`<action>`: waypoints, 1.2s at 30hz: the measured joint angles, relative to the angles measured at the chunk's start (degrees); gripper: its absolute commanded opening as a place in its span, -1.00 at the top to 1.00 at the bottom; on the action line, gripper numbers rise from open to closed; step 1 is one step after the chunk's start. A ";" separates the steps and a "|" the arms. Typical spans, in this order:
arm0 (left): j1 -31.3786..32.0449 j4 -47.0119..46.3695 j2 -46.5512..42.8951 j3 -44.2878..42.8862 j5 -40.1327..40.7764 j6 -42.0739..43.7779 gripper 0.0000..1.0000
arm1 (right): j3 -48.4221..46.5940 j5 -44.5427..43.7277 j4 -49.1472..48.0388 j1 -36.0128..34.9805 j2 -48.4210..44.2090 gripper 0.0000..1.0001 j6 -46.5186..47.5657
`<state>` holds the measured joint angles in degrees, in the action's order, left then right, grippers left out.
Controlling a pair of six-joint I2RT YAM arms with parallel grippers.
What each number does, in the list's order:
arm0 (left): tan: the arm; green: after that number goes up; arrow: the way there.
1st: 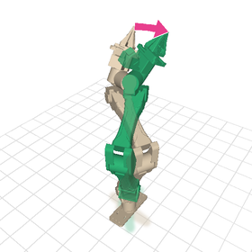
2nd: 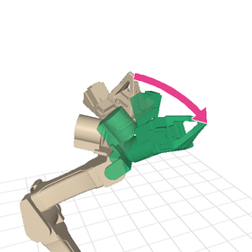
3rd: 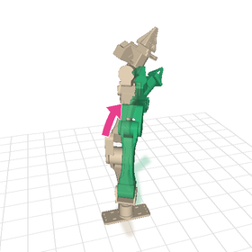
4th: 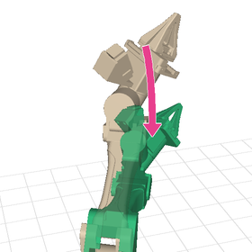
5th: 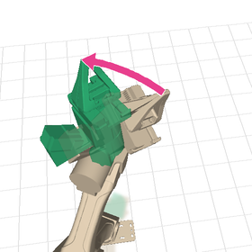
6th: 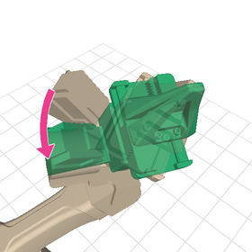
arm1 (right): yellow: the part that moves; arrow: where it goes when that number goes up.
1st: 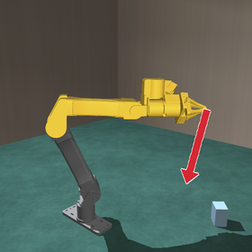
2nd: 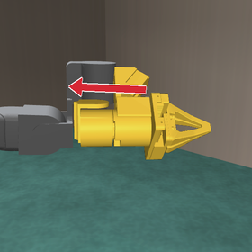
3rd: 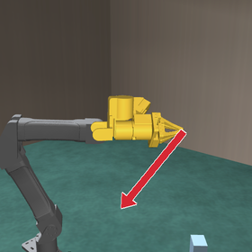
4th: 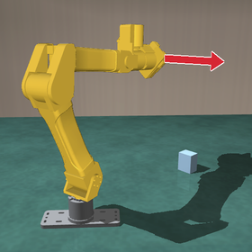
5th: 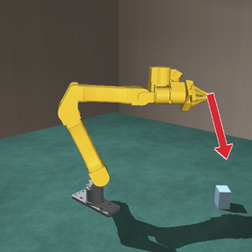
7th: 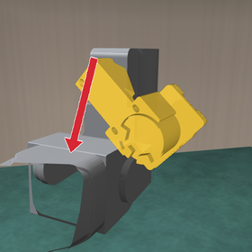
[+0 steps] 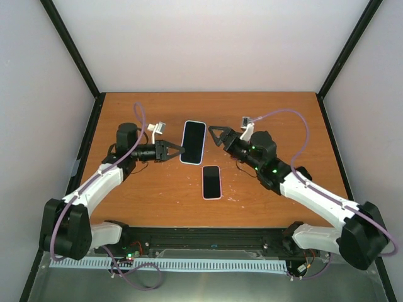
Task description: Put the phone into the phone case
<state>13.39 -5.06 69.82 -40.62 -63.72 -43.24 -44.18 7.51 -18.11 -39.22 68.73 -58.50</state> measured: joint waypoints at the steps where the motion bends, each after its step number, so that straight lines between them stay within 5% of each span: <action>1: -0.07 0.85 0.72 -0.57 0.79 0.55 0.99 | 0.00 -0.61 2.38 0.44 -1.42 -1.00 0.66; 14: -13.46 14.25 17.51 -7.41 11.06 7.45 0.99 | -5.29 -11.45 39.28 2.93 -8.24 -1.00 7.50; 23: -14.03 16.81 27.19 -9.35 14.91 9.90 0.95 | -6.16 -21.07 56.78 3.69 -8.22 -0.94 5.40; 27: -14.03 16.11 30.93 -8.55 15.52 9.99 0.79 | -6.12 -24.85 60.72 5.29 -8.20 -0.72 3.69; 36: -14.03 14.34 32.46 -7.61 17.09 10.56 -0.07 | -2.08 -27.69 62.51 15.32 -5.49 -0.24 1.11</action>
<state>-0.64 9.28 102.28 -48.23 -46.63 -32.69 -46.26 -20.18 44.40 -23.90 63.24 -57.39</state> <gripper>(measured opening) 0.462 0.693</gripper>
